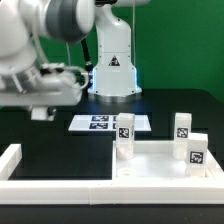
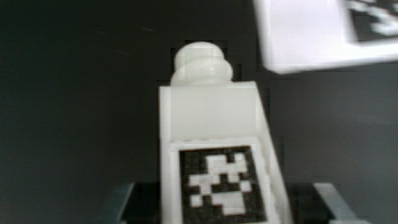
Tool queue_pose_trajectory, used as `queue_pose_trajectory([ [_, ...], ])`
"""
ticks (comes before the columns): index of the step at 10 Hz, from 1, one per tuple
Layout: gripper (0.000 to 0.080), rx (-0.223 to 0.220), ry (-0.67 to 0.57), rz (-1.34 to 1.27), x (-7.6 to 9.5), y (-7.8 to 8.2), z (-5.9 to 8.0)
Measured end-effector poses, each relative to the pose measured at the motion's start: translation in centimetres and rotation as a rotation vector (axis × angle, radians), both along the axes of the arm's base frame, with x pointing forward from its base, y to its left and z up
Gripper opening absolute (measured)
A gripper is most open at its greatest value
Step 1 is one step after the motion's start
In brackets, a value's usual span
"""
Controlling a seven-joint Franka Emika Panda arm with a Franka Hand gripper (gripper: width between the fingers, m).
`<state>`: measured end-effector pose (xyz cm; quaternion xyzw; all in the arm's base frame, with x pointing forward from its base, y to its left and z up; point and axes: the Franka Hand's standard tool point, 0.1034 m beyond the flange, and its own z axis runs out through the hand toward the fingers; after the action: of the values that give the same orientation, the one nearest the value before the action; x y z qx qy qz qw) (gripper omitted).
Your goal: Assemble square table
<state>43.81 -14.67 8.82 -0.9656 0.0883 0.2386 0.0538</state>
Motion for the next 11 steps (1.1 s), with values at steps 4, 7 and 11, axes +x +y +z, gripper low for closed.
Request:
queue_pose_trajectory([
  [4, 0.0290, -0.058, -0.254, 0.004, 3.3, 1.6, 2.6],
  [7, 0.0290, -0.137, -0.451, 0.000, 4.7, 1.7, 2.4],
  [11, 0.0290, -0.218, -0.681, -0.097, 11.9, 6.5, 4.0],
])
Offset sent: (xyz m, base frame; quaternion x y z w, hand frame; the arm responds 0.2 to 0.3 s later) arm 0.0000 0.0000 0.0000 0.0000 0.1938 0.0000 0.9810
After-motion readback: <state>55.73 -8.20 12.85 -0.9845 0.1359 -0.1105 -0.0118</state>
